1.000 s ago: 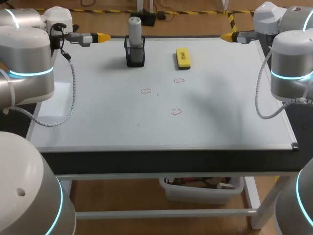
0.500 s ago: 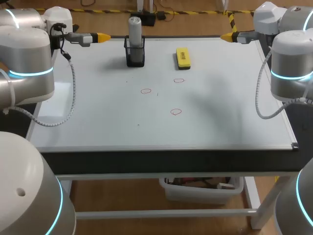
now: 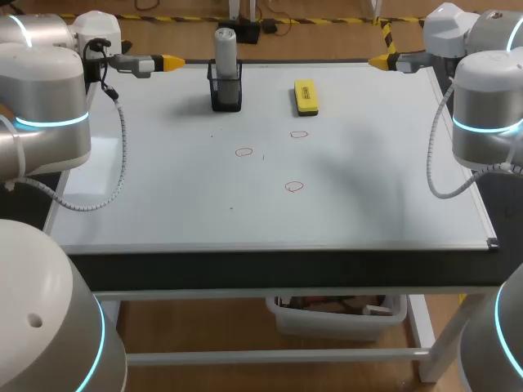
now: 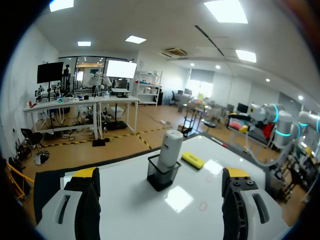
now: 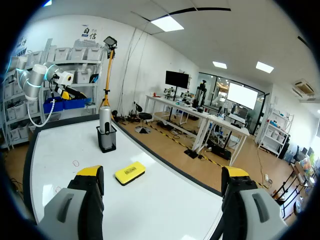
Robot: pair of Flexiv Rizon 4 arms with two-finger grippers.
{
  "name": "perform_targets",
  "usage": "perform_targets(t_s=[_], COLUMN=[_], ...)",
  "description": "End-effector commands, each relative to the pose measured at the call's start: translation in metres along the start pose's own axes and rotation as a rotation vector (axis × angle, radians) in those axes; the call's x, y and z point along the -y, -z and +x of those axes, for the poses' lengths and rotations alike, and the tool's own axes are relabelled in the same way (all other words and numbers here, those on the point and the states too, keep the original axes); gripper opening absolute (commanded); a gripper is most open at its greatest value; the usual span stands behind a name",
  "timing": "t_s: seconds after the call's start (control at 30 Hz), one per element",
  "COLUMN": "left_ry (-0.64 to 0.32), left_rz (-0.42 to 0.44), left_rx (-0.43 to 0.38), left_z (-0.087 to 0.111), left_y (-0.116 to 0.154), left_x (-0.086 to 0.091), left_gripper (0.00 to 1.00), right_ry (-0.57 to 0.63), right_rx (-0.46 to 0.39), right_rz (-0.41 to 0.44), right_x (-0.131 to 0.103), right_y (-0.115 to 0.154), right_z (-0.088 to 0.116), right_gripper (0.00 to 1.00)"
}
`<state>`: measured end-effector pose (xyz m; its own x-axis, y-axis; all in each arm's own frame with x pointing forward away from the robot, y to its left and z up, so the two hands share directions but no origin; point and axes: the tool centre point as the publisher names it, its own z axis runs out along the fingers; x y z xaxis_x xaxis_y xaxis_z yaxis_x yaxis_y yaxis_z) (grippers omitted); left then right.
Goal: Pick up the inspection probe, press it on each red-marked spot on the whiteboard one by one, put down the probe, pick up the eraser, and wipe off all the red marks.
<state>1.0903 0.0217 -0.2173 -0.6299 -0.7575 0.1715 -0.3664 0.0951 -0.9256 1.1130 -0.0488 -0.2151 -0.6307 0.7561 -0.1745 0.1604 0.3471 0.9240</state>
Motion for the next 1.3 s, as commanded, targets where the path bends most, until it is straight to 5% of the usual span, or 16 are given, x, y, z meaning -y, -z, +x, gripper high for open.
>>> perform_targets(t_s=[0.03,0.53,0.67,0.9,1.3], left_ry=[0.0,0.0,-0.059,-0.146,-0.272], left_rz=[0.0,0.0,0.003,0.009,0.153], left_rx=[-0.002,-0.002,-0.018,-0.178,-0.478], left_z=[0.0,0.0,0.004,0.007,0.011], left_y=[0.0,0.0,-0.015,-0.04,-0.078], left_x=[0.0,0.0,0.015,0.016,0.011], left_gripper=[1.0,1.0,1.0,1.0,1.0], right_ry=[0.0,0.0,0.0,0.0,0.0], right_rx=[0.0,0.0,0.0,0.0,0.0], right_rz=[-0.001,-0.001,-0.001,-0.001,-0.001], right_x=[0.0,0.0,0.0,0.0,0.0], right_y=[0.0,0.0,0.0,0.0,0.0], right_z=[0.0,0.0,0.0,0.0,0.0], right_gripper=[1.0,1.0,1.0,1.0,1.0])
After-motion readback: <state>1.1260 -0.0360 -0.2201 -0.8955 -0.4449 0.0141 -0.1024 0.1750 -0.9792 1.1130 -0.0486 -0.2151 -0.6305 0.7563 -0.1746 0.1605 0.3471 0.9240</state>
